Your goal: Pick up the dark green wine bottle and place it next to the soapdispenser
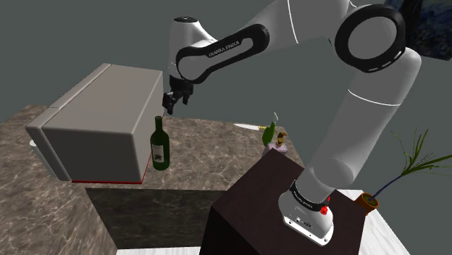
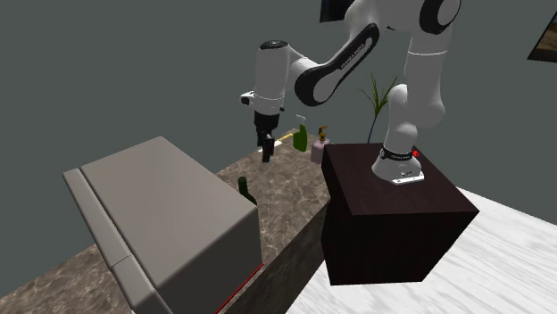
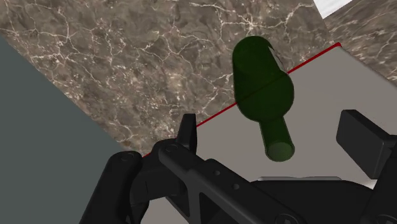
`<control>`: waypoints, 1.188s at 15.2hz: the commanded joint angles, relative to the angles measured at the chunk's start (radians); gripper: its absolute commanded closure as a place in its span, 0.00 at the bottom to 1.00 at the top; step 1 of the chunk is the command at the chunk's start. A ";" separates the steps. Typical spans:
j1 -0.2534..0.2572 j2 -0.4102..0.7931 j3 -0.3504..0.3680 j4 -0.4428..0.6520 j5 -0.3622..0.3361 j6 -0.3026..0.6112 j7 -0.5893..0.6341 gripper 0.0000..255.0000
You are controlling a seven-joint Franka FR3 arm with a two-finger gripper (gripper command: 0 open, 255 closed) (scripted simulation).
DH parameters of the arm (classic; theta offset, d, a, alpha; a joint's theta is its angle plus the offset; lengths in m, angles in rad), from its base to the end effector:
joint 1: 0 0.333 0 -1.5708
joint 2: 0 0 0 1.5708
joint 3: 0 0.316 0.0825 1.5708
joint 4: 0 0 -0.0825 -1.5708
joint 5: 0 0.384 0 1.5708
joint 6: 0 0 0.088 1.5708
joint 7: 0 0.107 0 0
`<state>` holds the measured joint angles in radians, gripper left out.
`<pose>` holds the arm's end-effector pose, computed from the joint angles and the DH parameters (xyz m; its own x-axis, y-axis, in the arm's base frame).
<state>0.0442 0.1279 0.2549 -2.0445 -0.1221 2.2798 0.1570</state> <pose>0.5600 0.1664 0.3920 0.9699 0.2125 0.1191 0.2078 -0.9769 0.0507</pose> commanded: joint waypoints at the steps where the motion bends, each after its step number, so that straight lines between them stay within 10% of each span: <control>1: 0.012 0.081 0.002 0.062 -0.024 0.012 0.023 0.00; 7: 0.060 0.295 -0.007 0.241 -0.080 0.028 0.074 0.00; 18: 0.069 0.364 -0.022 0.237 -0.104 0.098 0.089 0.00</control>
<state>0.1132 0.4905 0.2333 -1.8067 -0.2261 2.3764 0.2462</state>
